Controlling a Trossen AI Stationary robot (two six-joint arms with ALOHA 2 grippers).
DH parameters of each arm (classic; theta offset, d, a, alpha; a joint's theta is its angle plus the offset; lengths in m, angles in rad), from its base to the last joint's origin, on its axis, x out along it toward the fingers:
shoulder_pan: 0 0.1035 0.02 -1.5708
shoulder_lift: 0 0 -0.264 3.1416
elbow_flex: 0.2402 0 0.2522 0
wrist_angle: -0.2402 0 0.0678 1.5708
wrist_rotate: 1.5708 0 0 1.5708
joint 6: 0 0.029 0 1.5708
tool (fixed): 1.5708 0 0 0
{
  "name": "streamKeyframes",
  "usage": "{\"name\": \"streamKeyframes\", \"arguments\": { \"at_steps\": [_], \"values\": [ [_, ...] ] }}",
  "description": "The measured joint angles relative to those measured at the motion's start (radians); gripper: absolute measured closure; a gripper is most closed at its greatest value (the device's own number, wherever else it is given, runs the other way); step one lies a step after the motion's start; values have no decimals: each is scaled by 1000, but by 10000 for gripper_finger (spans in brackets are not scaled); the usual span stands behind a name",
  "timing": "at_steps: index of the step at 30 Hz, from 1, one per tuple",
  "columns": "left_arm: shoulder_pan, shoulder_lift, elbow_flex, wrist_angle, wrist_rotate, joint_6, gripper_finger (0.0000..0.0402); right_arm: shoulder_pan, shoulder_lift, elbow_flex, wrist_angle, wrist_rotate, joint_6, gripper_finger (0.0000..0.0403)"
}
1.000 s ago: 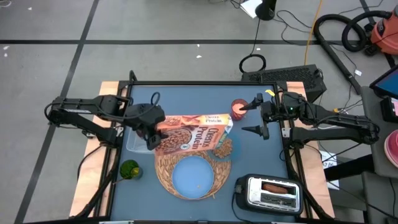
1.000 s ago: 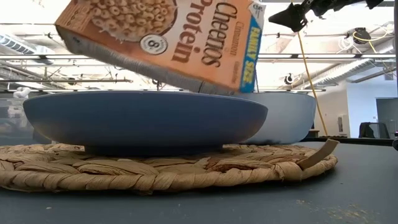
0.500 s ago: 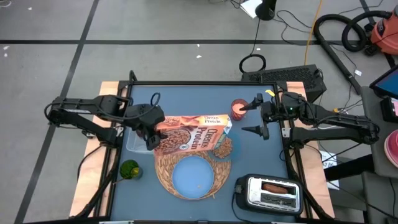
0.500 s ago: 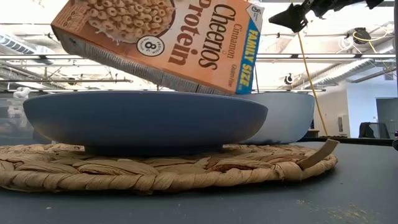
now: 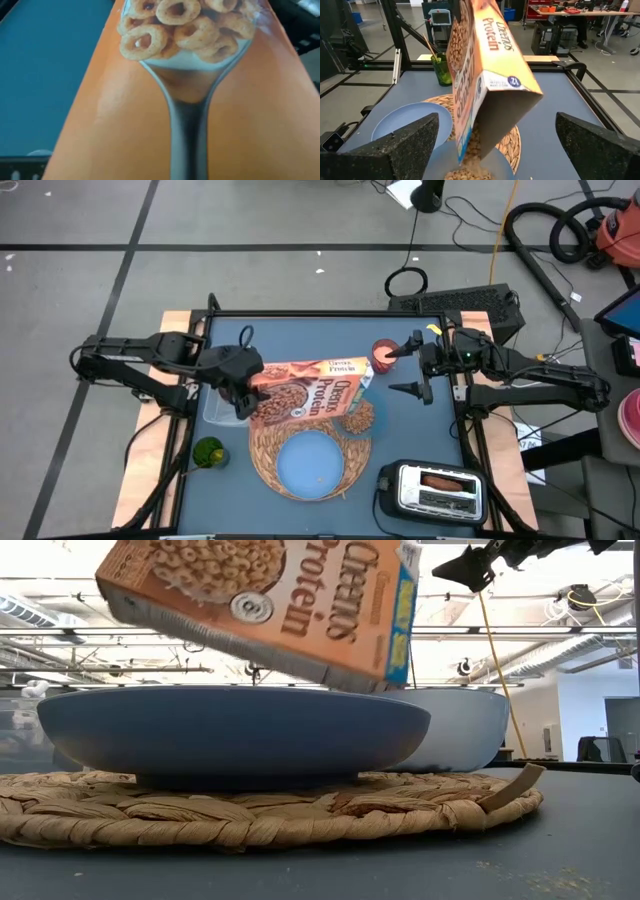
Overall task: Arrange a breakfast setting
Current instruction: Pour the cereal into the blue bowl
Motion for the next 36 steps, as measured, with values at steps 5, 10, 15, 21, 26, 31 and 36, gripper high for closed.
{"name": "streamKeyframes", "arguments": {
  "at_steps": [5, 10, 15, 21, 26, 31, 36],
  "values": [
    [-6, 2, 0, -8, 9, 9, 156, 0, 0, 0, 0, 0, 0, 12],
    [-10, 1, 0, 17, 5, 14, 156, 0, 0, 0, 0, 0, 0, 12],
    [-11, 1, 0, 20, -1, 13, 156, 0, 0, 0, 0, 0, 0, 12],
    [-12, -4, 0, 20, -3, 6, 156, 0, 0, 0, 0, 0, 0, 12],
    [-16, -12, 0, 9, -9, 13, 156, 0, 0, 0, -1, 0, 0, 12],
    [-16, -38, 0, 13, -18, 12, 156, 0, 0, 0, -6, 0, 0, 12],
    [-17, -49, 0, 13, -21, -11, 156, 0, 0, 0, -8, 0, 0, 12]
  ]
}}
